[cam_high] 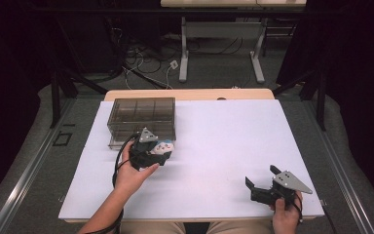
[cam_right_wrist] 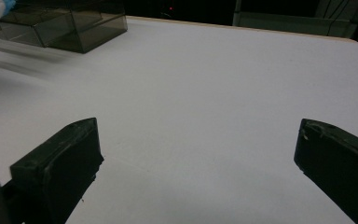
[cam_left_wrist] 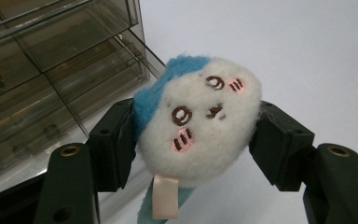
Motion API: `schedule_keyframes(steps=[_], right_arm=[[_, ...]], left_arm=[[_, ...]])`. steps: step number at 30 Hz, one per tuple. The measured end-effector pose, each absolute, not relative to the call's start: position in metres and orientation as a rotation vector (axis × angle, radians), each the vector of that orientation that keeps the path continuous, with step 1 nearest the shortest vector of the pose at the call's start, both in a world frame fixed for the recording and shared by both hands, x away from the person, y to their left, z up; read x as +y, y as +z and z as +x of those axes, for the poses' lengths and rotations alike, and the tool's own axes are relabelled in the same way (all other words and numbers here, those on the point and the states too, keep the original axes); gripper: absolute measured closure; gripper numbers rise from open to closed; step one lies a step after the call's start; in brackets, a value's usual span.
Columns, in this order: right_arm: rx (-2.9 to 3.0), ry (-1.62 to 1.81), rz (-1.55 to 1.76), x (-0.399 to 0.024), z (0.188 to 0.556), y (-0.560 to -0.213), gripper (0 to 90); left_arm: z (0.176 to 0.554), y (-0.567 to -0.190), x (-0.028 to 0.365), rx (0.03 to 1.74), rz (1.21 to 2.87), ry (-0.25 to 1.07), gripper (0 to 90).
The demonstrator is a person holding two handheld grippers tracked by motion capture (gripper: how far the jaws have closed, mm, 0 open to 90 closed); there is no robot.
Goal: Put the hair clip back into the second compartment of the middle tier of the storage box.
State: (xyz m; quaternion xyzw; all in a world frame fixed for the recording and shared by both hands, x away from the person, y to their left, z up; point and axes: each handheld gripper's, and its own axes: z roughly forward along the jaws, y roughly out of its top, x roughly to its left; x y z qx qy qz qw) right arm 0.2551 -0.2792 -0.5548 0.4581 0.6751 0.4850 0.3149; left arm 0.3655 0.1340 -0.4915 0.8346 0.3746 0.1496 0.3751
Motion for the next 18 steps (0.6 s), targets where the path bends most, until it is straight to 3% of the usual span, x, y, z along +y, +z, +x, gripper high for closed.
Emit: schedule_keyframes(steps=[18], right_arm=[[1.781, 1.279, 1.215, -0.28, 0.254, -0.554, 0.2]], left_arm=[[0.377, -0.482, 0.146, 0.986, 2.126, 0.415, 35.6]])
